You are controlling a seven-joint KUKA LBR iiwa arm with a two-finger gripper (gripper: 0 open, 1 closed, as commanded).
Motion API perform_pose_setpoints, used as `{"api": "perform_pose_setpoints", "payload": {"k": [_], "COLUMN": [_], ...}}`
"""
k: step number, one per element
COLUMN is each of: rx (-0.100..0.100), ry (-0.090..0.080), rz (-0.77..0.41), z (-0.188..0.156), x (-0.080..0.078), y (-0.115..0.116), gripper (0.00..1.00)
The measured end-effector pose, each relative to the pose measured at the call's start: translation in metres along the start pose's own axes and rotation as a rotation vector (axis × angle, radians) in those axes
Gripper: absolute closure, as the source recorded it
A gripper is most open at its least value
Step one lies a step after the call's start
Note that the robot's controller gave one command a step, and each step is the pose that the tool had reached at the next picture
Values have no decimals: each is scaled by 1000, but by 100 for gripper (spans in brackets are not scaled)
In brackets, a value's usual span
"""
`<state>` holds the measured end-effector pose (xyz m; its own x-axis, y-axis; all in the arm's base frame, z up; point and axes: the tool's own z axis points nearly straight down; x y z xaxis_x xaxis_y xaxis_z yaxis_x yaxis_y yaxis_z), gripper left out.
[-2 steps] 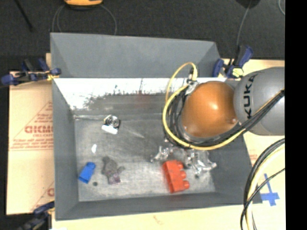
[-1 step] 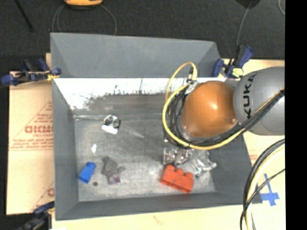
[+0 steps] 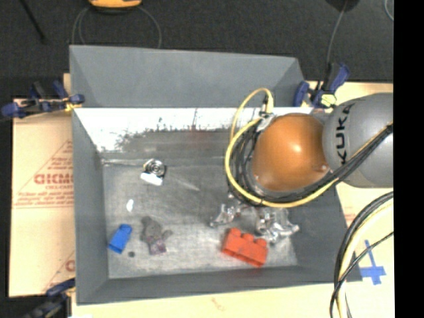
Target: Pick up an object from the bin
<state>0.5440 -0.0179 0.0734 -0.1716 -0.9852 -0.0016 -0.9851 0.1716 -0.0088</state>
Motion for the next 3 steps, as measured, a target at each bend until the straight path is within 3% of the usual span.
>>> {"api": "perform_pose_setpoints", "payload": {"k": [1, 2, 3], "rx": [-9, -11, -4], "ry": [1, -1, -3], "rz": [-248, -243, 22], "z": [-23, -22, -93], "x": [6, 5, -34], "y": [36, 36, 47], "gripper": [0, 100, 100]}}
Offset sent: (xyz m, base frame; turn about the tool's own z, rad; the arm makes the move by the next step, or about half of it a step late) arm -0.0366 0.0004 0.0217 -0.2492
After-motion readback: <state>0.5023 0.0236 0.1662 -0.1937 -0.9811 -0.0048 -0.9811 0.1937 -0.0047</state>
